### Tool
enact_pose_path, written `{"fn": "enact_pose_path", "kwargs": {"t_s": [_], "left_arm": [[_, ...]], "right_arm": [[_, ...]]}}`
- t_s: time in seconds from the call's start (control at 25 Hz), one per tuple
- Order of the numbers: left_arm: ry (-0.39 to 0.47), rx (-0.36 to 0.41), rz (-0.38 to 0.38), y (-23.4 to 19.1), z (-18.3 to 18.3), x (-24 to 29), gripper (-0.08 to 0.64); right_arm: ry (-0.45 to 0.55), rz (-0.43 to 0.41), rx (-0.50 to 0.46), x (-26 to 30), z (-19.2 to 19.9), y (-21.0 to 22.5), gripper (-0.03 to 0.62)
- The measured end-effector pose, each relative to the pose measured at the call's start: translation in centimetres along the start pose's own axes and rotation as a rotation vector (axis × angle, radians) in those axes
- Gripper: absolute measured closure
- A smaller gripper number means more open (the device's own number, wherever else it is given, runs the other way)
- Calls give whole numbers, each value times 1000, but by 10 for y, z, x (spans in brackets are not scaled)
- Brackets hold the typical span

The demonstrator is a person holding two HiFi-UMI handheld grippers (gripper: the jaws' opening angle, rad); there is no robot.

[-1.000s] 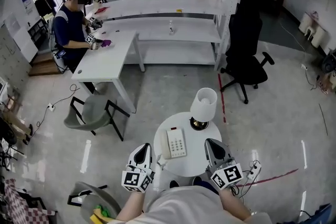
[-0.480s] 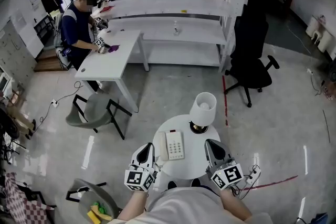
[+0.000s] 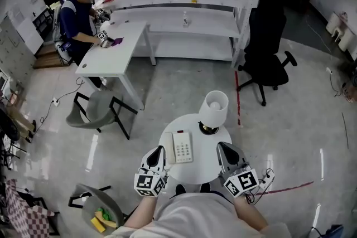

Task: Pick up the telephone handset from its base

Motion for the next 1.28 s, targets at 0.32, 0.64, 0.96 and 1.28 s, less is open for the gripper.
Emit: {"fn": "enact_pose_path", "kwargs": {"t_s": [0.32, 0.64, 0.96, 1.28], "left_arm": [[-119, 14, -48, -5, 41, 15, 537], [-239, -35, -62, -11, 85, 31, 534], [-347, -42, -71, -9, 123, 44, 293], [-413, -28, -124, -22, 159, 57, 262]], "right_arm": [[-10, -26, -24, 3, 2, 3, 584], [-24, -9, -15, -3, 6, 7, 584], [-34, 14, -12, -9, 7, 12, 584], [-46, 24, -10, -9, 7, 17, 584]]}}
Point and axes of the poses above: the fingertips, and each gripper's own axes: x forward along the fingers, y to its right, z out of its underside, the point moved 1 cm from there along -x, backward along the fingers, and after that the axes turned 2 degrees about -z, right-handed, at the moved point
